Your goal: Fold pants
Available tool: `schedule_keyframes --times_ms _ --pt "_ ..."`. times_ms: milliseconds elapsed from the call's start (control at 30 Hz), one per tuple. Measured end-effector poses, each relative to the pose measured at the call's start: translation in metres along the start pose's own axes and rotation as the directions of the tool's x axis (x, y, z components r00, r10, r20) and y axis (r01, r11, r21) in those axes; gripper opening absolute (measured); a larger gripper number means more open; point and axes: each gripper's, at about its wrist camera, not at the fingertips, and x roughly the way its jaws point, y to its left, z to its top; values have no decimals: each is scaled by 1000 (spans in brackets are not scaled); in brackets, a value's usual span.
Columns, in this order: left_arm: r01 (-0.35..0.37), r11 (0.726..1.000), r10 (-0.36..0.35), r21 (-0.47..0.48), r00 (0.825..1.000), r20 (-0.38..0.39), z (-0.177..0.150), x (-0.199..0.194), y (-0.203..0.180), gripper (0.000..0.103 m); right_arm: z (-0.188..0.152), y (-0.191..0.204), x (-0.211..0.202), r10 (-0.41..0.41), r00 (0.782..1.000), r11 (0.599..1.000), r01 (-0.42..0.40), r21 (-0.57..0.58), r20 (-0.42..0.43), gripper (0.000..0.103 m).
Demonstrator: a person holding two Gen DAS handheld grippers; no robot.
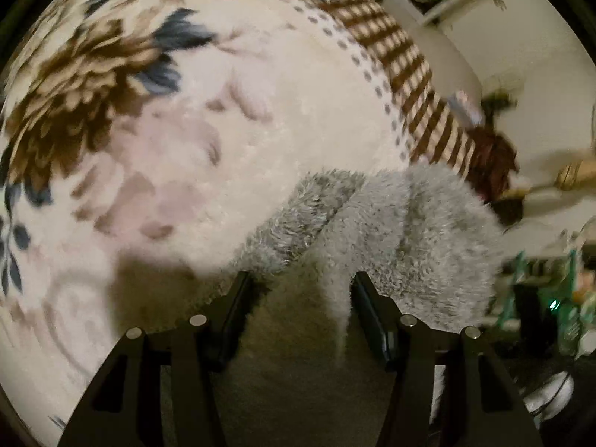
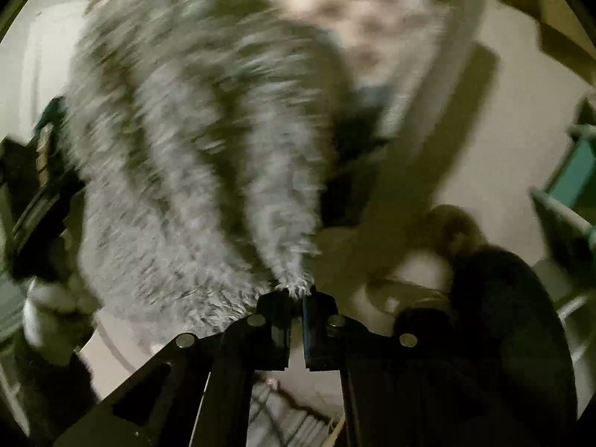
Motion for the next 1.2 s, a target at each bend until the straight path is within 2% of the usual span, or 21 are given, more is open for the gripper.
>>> schedule_keyframes --times_ms 67,100,133,167,200,267,333,400,467,500,567,633,700,767,833,933,1067,1100,1133,1167,1200 --pt "45 996 -41 -74 997 61 -5 -21 0 54 3 9 -5 8 999 998 -10 -55 -33 43" --pt "75 992 -62 -101 990 128 -12 -39 -2 59 6 14 -12 32 999 996 -36 -78 -42 85" --pt "109 986 -83 -125 976 201 -22 -58 -5 77 7 15 -19 39 999 995 -42 -94 -35 103" --pt "146 977 -102 -154 960 260 -32 -73 -6 94 9 17 -30 37 999 993 -37 -113 -2 103" --pt "183 965 -118 -186 942 313 -43 -85 -6 99 11 17 -37 41 999 991 -38 -128 21 103" --pt "245 933 -121 -264 903 411 -74 -105 -4 101 19 18 -46 40 998 989 -33 -146 41 103" --pt "281 900 -101 -334 879 465 -105 -111 1 101 35 15 -62 51 996 989 -40 -143 71 103" --pt "321 849 -76 -420 860 504 -142 -106 8 101 47 13 -67 91 993 988 -80 -129 78 103" --pt "353 803 -68 -480 855 515 -169 -90 15 101 53 9 -68 131 988 982 -118 -148 81 103" --pt "348 788 -58 -508 863 501 -180 -78 18 101 61 11 -67 143 986 978 -127 -166 88 103" --pt "320 776 -25 -543 876 481 -190 -56 25 101 75 11 -62 167 982 968 -147 -202 88 103" --pt "307 776 -3 -550 875 484 -195 -38 37 101 96 11 -46 182 980 961 -161 -225 75 103" --pt "301 776 23 -555 865 502 -194 -27 51 102 113 11 -36 168 983 955 -143 -259 79 103" --pt "325 754 11 -570 862 507 -192 -17 68 103 119 15 -25 148 984 935 -107 -337 98 103" --pt "368 737 -26 -566 853 521 -190 -8 75 103 129 15 -14 176 983 922 -147 -357 49 103" --pt "389 747 -61 -539 848 527 -187 -5 71 103 131 22 -4 222 975 904 -215 -370 -25 103" --pt "486 692 -116 -533 804 583 -195 -3 78 103 134 31 13 237 969 897 -244 -367 -64 103" --pt "496 691 -120 -526 797 592 -195 -5 78 103 133 31 13 255 965 894 -258 -366 -57 97" --pt "506 696 -130 -509 786 604 -194 -9 75 101 134 34 14 261 964 892 -259 -370 -46 62" --pt "512 704 -136 -492 777 614 -195 -12 73 95 132 38 12 244 970 891 -233 -390 -21 51" --pt "514 714 -138 -474 768 626 -196 -17 70 92 129 37 9 230 973 889 -216 -404 -14 49"
